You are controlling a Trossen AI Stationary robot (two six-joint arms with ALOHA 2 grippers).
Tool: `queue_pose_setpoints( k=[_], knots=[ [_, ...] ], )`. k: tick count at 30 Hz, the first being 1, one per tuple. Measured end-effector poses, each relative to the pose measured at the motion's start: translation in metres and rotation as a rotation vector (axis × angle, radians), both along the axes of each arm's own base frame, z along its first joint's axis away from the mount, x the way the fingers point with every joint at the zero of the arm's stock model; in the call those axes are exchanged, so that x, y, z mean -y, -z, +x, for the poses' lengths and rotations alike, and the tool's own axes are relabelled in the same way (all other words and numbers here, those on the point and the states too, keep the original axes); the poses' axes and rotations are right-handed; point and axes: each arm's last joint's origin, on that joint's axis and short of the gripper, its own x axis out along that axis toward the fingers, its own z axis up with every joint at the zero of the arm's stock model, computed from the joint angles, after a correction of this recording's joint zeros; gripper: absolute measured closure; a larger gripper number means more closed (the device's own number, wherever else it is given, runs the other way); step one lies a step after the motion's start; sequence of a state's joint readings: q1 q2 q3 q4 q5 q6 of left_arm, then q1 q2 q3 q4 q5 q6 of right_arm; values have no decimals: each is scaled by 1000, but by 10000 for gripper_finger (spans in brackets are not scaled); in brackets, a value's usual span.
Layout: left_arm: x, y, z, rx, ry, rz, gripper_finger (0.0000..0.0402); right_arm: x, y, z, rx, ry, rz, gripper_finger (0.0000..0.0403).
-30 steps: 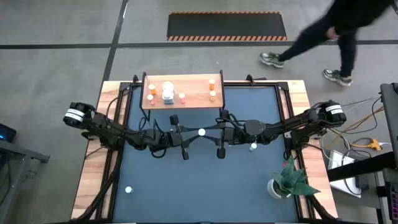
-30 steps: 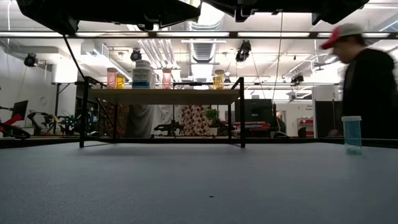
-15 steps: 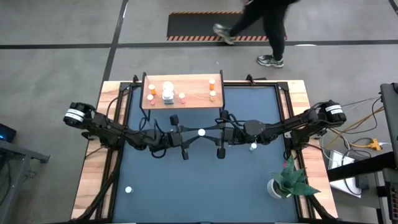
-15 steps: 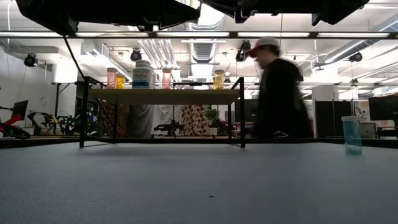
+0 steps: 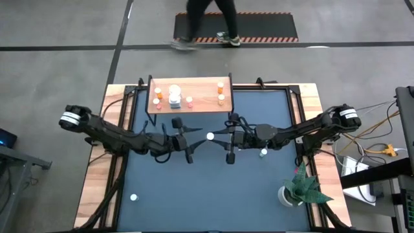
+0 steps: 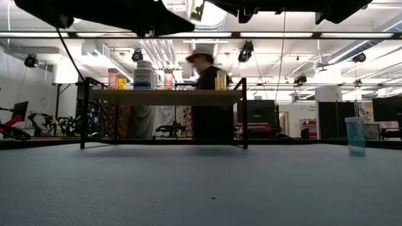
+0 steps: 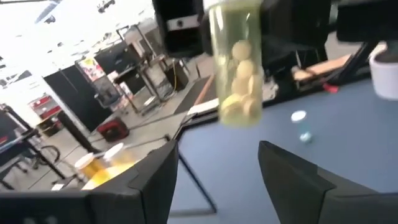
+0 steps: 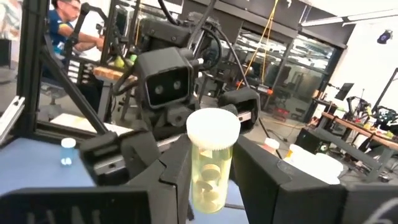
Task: Pick and place medicine bottles onto shelf by color
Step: Put the green pill bottle on the shelf
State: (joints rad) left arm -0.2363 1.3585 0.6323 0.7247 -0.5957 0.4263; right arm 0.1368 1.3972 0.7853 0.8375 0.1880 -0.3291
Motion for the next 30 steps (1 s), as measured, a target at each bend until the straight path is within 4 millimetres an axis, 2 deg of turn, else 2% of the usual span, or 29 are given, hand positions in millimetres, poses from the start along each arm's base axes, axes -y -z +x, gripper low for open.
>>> queue_pose_setpoints(
  k=[3,8,14,20,24,27,30],
  knots=[
    [-3,-8,-12,-52,-6,19,196,1,-5,-1,-28,37,22,305],
    [-9,-28,-37,-82,-5,38,195,5,-25,7,-118,84,39,305],
    [-15,-53,-62,-6,-9,58,195,26,-56,23,-211,147,58,305],
    [-19,-55,-76,13,-11,75,195,66,-79,43,-260,132,112,305],
    [-21,-71,-86,116,-32,134,195,99,-93,57,-261,112,132,305],
    [-23,-81,-96,187,-43,146,195,128,-97,68,-253,107,152,305],
    [-25,-78,-103,199,-45,144,195,157,-92,79,-255,137,182,305]
  ],
)
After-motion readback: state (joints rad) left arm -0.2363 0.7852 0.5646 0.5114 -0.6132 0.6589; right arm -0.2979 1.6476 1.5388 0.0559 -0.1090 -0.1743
